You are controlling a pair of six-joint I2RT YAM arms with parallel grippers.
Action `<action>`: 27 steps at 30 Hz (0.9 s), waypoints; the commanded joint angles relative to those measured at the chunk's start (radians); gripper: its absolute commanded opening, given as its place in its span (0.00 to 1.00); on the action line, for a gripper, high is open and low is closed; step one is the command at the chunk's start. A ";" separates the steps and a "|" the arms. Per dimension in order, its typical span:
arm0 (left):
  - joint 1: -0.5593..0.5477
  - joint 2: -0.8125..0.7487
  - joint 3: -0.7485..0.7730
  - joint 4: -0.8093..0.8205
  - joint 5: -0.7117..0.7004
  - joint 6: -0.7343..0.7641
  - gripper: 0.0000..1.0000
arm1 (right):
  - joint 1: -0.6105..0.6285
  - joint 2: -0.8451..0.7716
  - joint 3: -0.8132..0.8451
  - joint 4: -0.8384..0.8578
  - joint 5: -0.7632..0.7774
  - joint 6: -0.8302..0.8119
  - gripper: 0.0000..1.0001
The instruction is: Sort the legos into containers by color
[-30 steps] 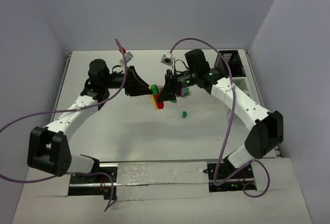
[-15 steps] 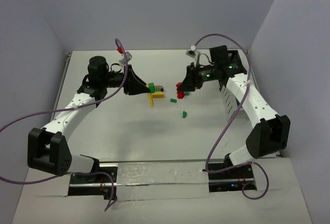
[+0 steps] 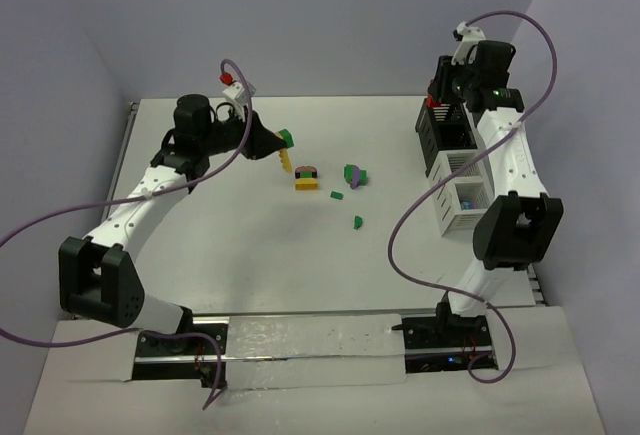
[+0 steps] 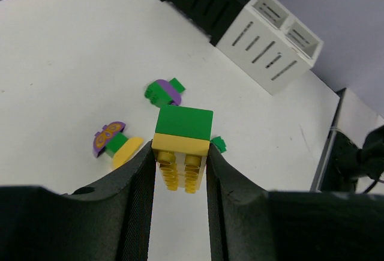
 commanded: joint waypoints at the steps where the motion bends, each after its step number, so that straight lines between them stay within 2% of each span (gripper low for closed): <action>1: -0.003 0.022 0.054 -0.011 -0.082 0.030 0.00 | -0.030 0.087 0.078 0.083 0.155 0.007 0.00; 15: -0.003 0.081 0.090 -0.009 -0.082 0.033 0.00 | -0.043 0.252 0.127 0.182 0.257 0.018 0.00; 22: -0.003 0.100 0.100 -0.009 -0.079 0.028 0.00 | -0.063 0.306 0.148 0.194 0.244 0.018 0.00; 24: -0.003 0.103 0.104 -0.010 -0.077 0.028 0.00 | -0.065 0.314 0.145 0.206 0.250 0.021 0.02; 27: -0.003 0.107 0.103 -0.010 -0.076 0.026 0.00 | -0.068 0.329 0.144 0.221 0.249 0.020 0.13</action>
